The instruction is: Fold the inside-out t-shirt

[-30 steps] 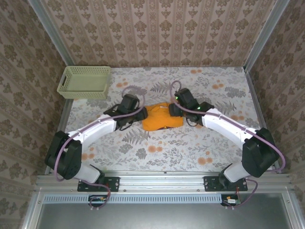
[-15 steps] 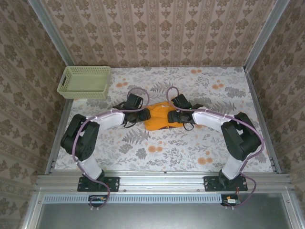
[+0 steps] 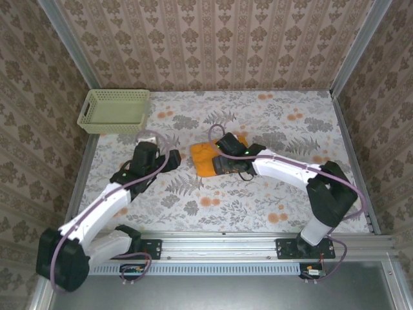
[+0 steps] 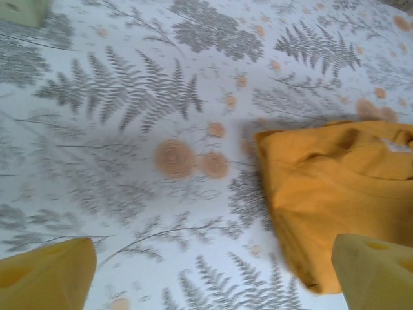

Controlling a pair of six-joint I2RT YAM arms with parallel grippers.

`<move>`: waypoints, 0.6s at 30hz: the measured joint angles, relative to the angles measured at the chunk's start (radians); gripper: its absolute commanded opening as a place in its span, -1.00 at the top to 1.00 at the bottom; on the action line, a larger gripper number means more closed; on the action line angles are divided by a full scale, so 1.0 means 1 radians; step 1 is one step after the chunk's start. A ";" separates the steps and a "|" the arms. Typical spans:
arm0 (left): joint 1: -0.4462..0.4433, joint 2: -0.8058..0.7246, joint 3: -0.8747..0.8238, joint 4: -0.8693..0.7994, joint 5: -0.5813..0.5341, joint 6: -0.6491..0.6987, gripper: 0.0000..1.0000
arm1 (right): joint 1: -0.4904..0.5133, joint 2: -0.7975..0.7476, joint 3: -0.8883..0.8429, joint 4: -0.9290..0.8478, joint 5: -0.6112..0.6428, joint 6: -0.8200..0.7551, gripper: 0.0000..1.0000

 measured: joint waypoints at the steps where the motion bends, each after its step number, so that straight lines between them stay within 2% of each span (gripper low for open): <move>1: 0.009 -0.045 -0.031 -0.002 -0.009 0.002 -0.99 | 0.009 0.031 0.021 -0.004 0.000 0.006 -0.88; 8: 0.016 -0.159 -0.098 -0.002 -0.027 0.002 -0.99 | 0.003 0.231 0.180 -0.066 0.011 0.017 -0.87; 18: 0.043 -0.174 -0.117 0.005 -0.043 0.006 -1.00 | -0.112 0.336 0.271 -0.103 0.013 0.023 -0.85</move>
